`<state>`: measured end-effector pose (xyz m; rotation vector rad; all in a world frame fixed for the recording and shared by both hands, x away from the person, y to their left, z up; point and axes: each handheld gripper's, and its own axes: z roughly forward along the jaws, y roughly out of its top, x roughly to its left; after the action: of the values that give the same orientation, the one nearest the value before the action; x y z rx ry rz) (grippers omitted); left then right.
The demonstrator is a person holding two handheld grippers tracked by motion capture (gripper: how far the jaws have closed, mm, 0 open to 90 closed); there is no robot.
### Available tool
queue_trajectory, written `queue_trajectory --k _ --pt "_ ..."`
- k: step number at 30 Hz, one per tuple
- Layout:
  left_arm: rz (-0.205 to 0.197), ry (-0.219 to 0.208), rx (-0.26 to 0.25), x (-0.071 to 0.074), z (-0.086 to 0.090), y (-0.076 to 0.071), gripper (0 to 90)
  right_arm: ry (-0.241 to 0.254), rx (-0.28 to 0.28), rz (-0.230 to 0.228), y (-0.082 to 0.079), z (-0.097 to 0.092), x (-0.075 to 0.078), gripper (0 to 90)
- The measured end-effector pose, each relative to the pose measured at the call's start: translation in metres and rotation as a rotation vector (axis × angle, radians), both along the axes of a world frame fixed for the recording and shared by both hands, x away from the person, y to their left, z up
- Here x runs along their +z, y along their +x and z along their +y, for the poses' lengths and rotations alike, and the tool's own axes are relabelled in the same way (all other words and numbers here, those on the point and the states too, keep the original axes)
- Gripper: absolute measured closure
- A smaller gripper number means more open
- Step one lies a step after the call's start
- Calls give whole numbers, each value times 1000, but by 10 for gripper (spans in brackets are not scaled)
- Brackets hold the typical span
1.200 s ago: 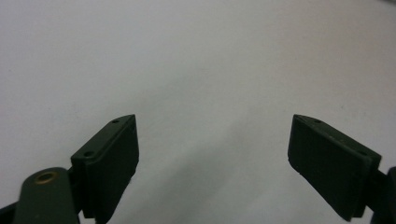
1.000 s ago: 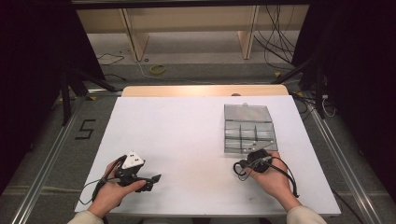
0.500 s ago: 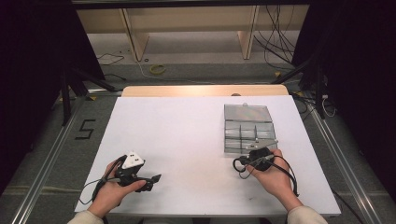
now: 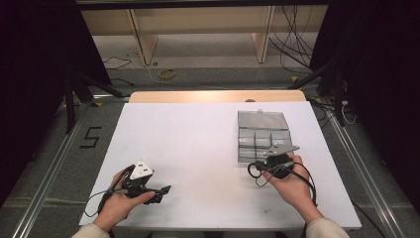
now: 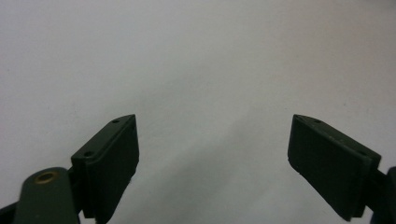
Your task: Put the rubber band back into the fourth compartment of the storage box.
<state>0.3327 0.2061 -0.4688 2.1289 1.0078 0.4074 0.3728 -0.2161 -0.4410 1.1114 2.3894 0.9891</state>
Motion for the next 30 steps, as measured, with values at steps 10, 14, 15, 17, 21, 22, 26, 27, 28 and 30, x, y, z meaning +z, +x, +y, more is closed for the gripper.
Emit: queue_trajectory --k 10,14,15,17,21,22,26,27,28,30 --pt "1 2 1 0 0 0 163 17 -17 -29 3 -3 7 881" --pt "2 3 2 0 0 0 163 20 -21 -43 4 -3 10 881" --pt "2 3 2 0 0 0 163 22 -24 -45 5 -3 11 881" --pt "2 3 2 0 0 0 163 24 -26 -49 6 -3 12 881" --pt "1 4 1 0 0 0 164 25 -27 -56 8 -2 14 881" --pt "1 5 2 0 0 0 164 25 -28 -58 8 -2 14 881" --pt "0 2 8 0 0 1 164 27 -30 -61 10 -1 16 881" --pt "0 2 8 0 0 1 164 27 -32 -62 11 -1 16 881" --pt "0 2 8 0 0 1 164 28 -35 -63 12 -1 16 881" --pt "1 6 5 0 0 1 164 29 -35 -66 13 -1 17 881"
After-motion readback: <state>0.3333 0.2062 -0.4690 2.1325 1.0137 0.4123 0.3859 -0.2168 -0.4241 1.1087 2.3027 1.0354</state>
